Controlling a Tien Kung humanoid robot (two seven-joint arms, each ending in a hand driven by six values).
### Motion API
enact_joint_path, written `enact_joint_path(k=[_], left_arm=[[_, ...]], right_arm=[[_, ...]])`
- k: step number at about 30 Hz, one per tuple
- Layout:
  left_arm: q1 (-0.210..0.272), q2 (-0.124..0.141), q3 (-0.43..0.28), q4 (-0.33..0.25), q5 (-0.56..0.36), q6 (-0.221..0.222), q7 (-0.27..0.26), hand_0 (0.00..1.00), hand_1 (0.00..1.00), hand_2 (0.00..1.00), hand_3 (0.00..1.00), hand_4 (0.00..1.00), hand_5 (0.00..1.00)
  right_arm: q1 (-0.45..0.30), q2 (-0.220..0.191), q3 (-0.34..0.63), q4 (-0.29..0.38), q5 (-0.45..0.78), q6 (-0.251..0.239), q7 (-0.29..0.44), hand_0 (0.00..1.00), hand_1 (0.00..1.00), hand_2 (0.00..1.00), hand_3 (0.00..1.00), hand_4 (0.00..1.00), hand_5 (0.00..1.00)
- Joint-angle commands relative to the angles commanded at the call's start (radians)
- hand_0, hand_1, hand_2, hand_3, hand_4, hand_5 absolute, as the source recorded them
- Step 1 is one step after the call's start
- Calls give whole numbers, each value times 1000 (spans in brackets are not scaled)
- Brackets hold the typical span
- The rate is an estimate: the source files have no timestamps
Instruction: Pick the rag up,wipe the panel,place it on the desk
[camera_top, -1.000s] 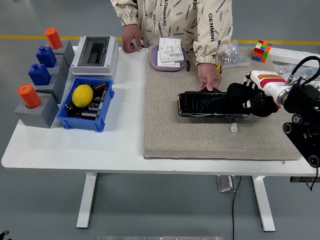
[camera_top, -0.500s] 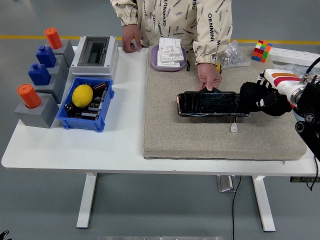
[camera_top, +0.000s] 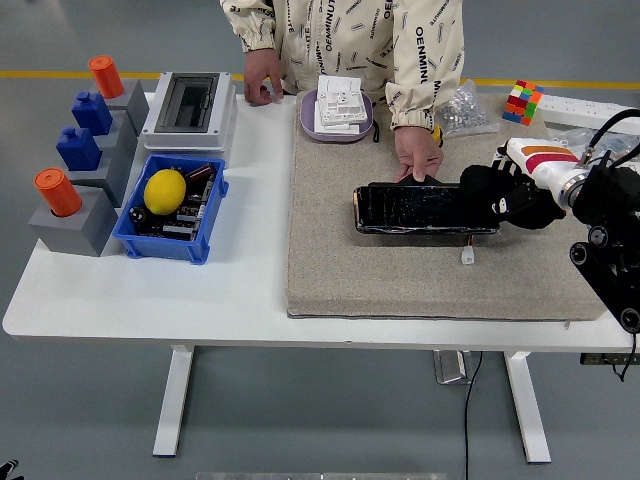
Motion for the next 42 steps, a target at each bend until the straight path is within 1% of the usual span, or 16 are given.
enact_joint_path(k=[3, 5, 18, 31, 42], left_arm=[[-1, 0, 1, 0, 0, 0, 0, 724, 716, 767, 626, 694, 580], [-3, 1, 2, 0, 1, -1, -1, 724, 716, 767, 626, 694, 580], [1, 4, 8, 0, 0, 0, 0, 725, 716, 767, 626, 694, 581], [2, 9, 20, 0, -3, 0, 1, 724, 716, 766, 625, 694, 581], [-5, 11, 28, 0, -9, 0, 1, 725, 716, 767, 627, 695, 583]], right_arm=[[5, 15, -6, 0, 0, 0, 0, 311, 419, 462, 448, 972, 103], [8, 34, -9, 0, 1, -1, 0, 311, 419, 462, 448, 972, 103], [4, 120, -31, -2, 1, -4, 0, 311, 418, 462, 448, 972, 102], [34, 210, -105, -5, 11, -5, -1, 312, 419, 462, 449, 973, 105], [74, 258, -151, -7, 16, -4, -2, 312, 419, 462, 450, 973, 104]])
